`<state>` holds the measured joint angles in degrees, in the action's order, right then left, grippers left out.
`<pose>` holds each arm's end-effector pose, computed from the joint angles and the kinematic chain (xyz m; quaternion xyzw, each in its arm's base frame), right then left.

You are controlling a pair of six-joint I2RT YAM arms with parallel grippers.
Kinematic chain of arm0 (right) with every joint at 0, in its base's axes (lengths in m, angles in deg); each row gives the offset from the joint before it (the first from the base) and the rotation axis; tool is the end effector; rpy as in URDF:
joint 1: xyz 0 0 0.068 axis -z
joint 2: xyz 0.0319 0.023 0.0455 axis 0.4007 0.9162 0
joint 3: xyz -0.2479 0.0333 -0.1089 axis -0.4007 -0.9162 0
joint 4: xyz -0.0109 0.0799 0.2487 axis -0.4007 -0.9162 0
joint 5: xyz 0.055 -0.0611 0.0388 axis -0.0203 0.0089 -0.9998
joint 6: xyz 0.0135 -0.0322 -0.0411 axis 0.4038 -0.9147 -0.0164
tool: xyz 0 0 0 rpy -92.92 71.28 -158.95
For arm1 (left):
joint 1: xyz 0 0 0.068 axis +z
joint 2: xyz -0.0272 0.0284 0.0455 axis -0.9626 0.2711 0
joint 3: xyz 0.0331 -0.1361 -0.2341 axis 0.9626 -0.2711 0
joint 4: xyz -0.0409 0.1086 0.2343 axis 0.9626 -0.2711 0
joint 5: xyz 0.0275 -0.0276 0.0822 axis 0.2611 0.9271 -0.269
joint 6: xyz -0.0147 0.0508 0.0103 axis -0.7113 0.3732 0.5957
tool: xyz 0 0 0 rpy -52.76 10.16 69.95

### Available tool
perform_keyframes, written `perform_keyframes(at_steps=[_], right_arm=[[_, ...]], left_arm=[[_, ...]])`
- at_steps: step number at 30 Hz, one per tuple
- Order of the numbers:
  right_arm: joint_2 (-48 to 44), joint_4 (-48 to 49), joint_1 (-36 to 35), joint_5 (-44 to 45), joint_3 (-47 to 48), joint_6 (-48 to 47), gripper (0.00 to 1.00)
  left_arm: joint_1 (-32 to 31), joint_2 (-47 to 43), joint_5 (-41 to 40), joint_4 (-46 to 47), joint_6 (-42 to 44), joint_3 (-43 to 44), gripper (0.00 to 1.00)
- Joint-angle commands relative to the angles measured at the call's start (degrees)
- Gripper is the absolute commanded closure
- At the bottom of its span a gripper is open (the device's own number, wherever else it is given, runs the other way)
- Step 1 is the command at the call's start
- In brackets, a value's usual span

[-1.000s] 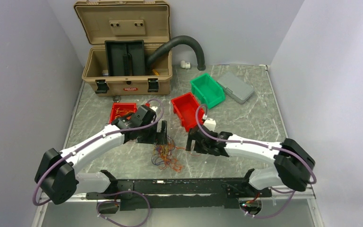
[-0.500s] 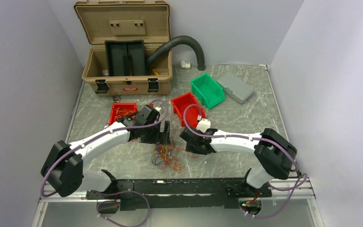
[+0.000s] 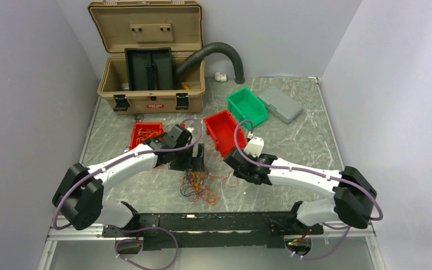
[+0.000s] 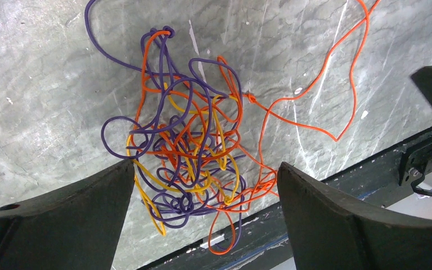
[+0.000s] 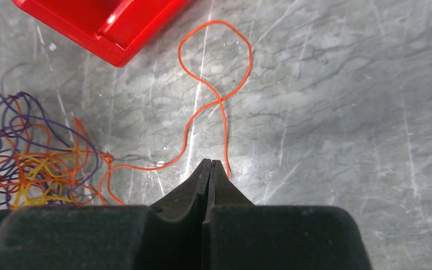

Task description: Untangle the cables

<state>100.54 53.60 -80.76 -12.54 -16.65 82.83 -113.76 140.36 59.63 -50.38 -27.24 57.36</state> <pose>0.1462 0.1934 0.1987 0.1208 0.9367 0.0616 0.3229 0.2013 -0.1722 0.2138 0.0633 0.9594 -0.2125 0.1741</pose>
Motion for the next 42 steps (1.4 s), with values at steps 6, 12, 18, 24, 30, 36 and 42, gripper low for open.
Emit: perform_keyframes(at_steps=[6, 12, 18, 24, 30, 36, 42], right_arm=[[-10.0, 0.3, 0.2, 1.4, -2.0, -4.8, 0.76], [-14.4, 8.0, 0.2, -6.1, -6.6, -4.5, 0.06], [-9.4, 12.4, -0.1, -12.8, -6.3, 0.2, 0.01], [-2.8, 20.5, -0.1, -17.1, -7.1, 1.5, 0.05], [2.0, 19.4, 0.0, -15.0, -4.5, -1.0, 0.26], [4.0, 18.2, 0.1, -13.6, -3.9, -0.9, 0.83], [0.7, 9.8, 1.3, -7.2, -2.2, -1.5, 1.0]], left_arm=[[-1.3, 1.0, 0.5, 1.3, -0.5, 1.6, 0.01], [-1.9, 2.2, 0.3, 1.5, -0.8, 1.6, 0.01], [-2.0, 3.1, 1.1, 2.8, -1.3, 1.5, 0.09], [-2.0, 3.4, 0.1, 2.3, -1.2, 1.8, 0.31], [-2.0, 3.4, -0.6, 1.9, -0.9, 1.9, 0.5], [-2.0, 2.5, -2.2, 0.6, -0.2, 2.4, 0.7], [-1.8, 0.0, -6.8, -3.3, 0.8, 3.8, 0.97]])
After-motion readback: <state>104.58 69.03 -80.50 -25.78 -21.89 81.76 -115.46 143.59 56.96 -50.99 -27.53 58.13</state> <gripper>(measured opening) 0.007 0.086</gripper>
